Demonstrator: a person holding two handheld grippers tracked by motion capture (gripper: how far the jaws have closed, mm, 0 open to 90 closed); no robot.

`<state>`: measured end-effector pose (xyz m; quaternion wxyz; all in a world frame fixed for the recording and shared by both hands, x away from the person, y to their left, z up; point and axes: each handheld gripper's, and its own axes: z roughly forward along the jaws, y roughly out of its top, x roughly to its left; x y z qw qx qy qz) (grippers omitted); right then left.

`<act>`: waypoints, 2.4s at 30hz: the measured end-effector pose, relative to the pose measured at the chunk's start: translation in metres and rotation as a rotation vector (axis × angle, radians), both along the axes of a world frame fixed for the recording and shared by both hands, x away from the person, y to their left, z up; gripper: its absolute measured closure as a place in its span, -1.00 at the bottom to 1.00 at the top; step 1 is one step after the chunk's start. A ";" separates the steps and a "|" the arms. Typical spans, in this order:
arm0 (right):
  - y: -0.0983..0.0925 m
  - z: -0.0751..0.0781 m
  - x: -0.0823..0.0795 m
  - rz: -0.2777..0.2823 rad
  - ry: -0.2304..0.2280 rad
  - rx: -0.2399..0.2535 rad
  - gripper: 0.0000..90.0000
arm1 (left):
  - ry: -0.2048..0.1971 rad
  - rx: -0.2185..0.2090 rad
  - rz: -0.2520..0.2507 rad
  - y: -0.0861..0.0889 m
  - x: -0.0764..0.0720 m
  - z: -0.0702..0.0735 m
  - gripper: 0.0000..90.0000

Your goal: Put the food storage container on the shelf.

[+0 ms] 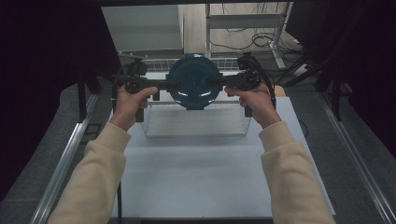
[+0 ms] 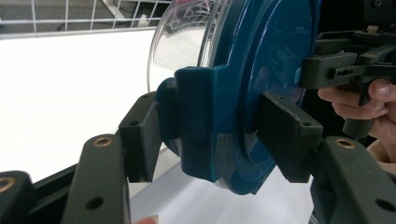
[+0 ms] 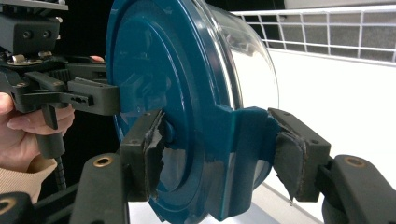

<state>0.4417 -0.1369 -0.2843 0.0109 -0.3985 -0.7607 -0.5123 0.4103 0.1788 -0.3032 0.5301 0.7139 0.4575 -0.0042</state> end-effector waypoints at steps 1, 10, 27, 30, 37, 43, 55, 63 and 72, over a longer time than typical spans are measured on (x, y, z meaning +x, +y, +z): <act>0.000 0.000 0.000 0.000 0.000 0.000 -0.14 | 0.000 0.000 0.000 0.000 0.000 0.000 -0.07; -0.001 -0.009 0.024 -0.012 0.071 0.014 -0.14 | 0.062 -0.045 0.014 0.001 0.021 -0.009 -0.06; -0.006 -0.031 0.058 -0.117 0.290 0.156 -0.27 | 0.205 -0.204 0.034 0.005 0.059 -0.026 -0.17; -0.005 -0.034 0.062 -0.138 0.313 0.183 -0.28 | 0.230 -0.232 0.039 0.005 0.064 -0.032 -0.21; -0.004 -0.040 0.064 -0.168 0.317 0.207 -0.30 | 0.236 -0.249 0.041 0.005 0.066 -0.040 -0.34; -0.004 -0.042 0.062 -0.180 0.308 0.217 -0.31 | 0.194 -0.213 0.063 0.000 0.063 -0.038 -0.48; -0.017 -0.021 0.032 -0.212 0.091 0.125 -0.62 | 0.067 -0.150 0.101 0.007 0.032 -0.021 -0.62; -0.031 -0.016 -0.009 -0.148 -0.033 0.035 -0.60 | -0.008 -0.047 0.089 0.016 -0.011 -0.026 -0.61; -0.046 -0.027 -0.046 -0.108 -0.116 0.001 -0.54 | -0.093 0.025 0.046 0.013 -0.060 -0.027 -0.60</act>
